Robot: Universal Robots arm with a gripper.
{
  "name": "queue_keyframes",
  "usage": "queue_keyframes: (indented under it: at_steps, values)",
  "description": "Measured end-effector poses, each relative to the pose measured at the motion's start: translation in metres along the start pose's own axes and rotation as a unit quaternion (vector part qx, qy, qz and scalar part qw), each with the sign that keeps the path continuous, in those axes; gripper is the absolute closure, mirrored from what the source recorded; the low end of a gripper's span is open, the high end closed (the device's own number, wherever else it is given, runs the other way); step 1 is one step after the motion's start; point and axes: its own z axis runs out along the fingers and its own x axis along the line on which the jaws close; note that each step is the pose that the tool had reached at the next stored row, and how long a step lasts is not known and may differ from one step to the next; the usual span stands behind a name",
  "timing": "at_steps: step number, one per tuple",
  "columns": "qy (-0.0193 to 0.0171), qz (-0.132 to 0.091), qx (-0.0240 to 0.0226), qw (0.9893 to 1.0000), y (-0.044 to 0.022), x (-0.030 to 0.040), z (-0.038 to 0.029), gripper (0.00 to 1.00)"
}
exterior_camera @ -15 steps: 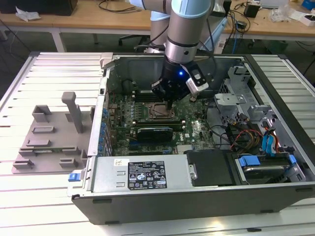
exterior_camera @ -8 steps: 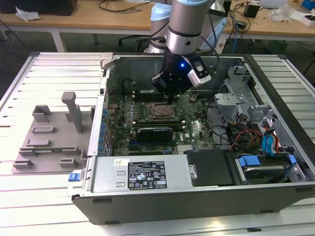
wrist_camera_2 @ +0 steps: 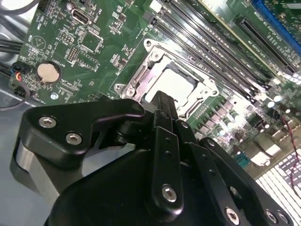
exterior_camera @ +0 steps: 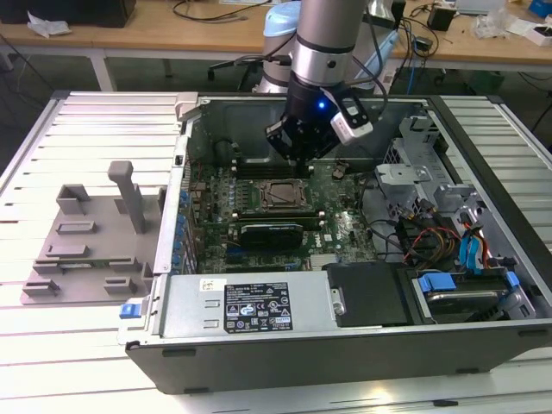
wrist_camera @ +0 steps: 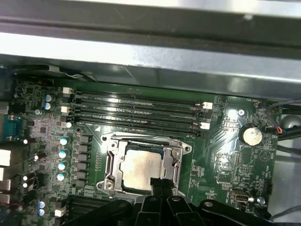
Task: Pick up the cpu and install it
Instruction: 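Install the first cpu locking lever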
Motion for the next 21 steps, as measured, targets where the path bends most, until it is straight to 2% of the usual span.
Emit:
queue_keyframes:
  at_steps: [10, 14, 17, 19, 21]
  values:
    - [0.0000, 0.000, 0.0000, 1.0000, -0.0005, 0.0008, -0.0132, 0.89]
    - [0.0000, 0.000, 0.0000, 1.0000, -0.0008, 0.0014, -0.0216, 0.89]
    - [0.0000, 0.000, 0.0000, 1.0000, -0.0012, 0.0021, -0.0329, 0.89]
    - [0.0000, 0.000, 0.0001, 1.0000, -0.0014, 0.0025, -0.0381, 0.89]
    - [-0.0001, 0.000, -0.0003, 1.0000, -0.0014, 0.0025, -0.0387, 0.89]
